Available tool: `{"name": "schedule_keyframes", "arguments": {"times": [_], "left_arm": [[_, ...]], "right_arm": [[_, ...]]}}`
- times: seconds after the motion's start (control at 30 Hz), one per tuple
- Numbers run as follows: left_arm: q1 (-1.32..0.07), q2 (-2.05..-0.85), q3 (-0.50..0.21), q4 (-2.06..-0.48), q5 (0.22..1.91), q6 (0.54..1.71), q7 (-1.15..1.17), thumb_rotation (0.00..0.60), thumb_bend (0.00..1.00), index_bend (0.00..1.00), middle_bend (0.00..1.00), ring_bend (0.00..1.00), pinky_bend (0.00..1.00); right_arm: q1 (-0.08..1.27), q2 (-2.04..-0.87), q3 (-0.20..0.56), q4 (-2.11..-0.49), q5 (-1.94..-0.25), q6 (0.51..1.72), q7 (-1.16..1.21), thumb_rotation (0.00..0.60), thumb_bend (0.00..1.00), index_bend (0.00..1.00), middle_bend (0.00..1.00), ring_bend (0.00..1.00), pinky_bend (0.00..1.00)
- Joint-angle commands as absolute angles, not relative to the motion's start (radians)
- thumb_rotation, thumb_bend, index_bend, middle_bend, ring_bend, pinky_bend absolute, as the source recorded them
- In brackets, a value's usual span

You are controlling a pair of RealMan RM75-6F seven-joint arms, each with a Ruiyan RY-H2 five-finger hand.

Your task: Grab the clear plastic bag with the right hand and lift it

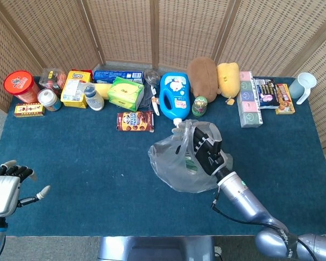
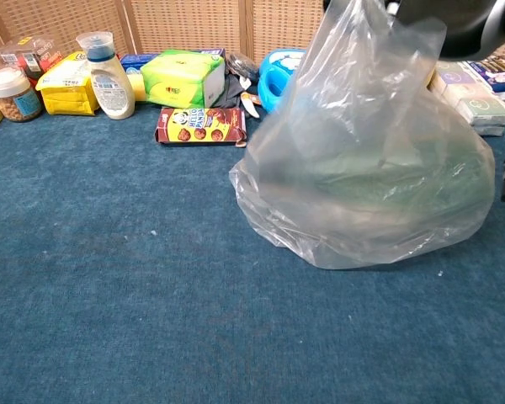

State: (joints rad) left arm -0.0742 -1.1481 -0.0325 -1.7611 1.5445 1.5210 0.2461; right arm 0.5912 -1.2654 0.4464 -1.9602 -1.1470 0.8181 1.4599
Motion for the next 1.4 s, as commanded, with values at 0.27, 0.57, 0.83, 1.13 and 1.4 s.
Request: {"name": "schedule_keyframes", "arguments": {"times": [0.27, 0.57, 0.83, 1.13, 1.4], "left_arm": [[-0.073, -1.148, -0.030, -1.760, 1.543, 1.520, 0.243, 0.002, 0.17, 0.54, 0.50, 0.41, 0.20], [-0.070, -1.149, -0.029, -1.760, 1.551, 1.531, 0.240, 0.001, 0.17, 0.54, 0.50, 0.41, 0.20], [-0.067, -1.149, -0.028, -1.758, 1.557, 1.540, 0.236, 0.002, 0.17, 0.54, 0.50, 0.41, 0.20], [-0.060, -1.145, -0.025, -1.763, 1.569, 1.554, 0.240, 0.002, 0.17, 0.54, 0.50, 0.41, 0.20], [-0.053, -1.137, -0.022, -1.776, 1.576, 1.566, 0.252, 0.002, 0.17, 0.54, 0.50, 0.41, 0.20]], "right_arm": [[0.569, -1.197, 0.539, -2.022, -1.063, 0.761, 1.502, 0.202, 0.42, 0.38, 0.45, 0.53, 0.68], [0.536, -1.068, 0.635, -2.120, -0.949, 0.762, 1.438, 0.363, 0.42, 0.58, 0.65, 0.71, 0.83], [0.502, -0.986, 0.708, -2.169, -0.900, 0.733, 1.451, 0.455, 0.43, 0.61, 0.68, 0.75, 0.87], [0.436, -0.889, 0.840, -2.215, -0.855, 0.690, 1.534, 0.550, 0.44, 0.64, 0.72, 0.79, 0.92], [0.409, -0.792, 0.960, -2.216, -0.728, 0.598, 1.614, 0.588, 0.45, 0.67, 0.75, 0.84, 0.97]]}}
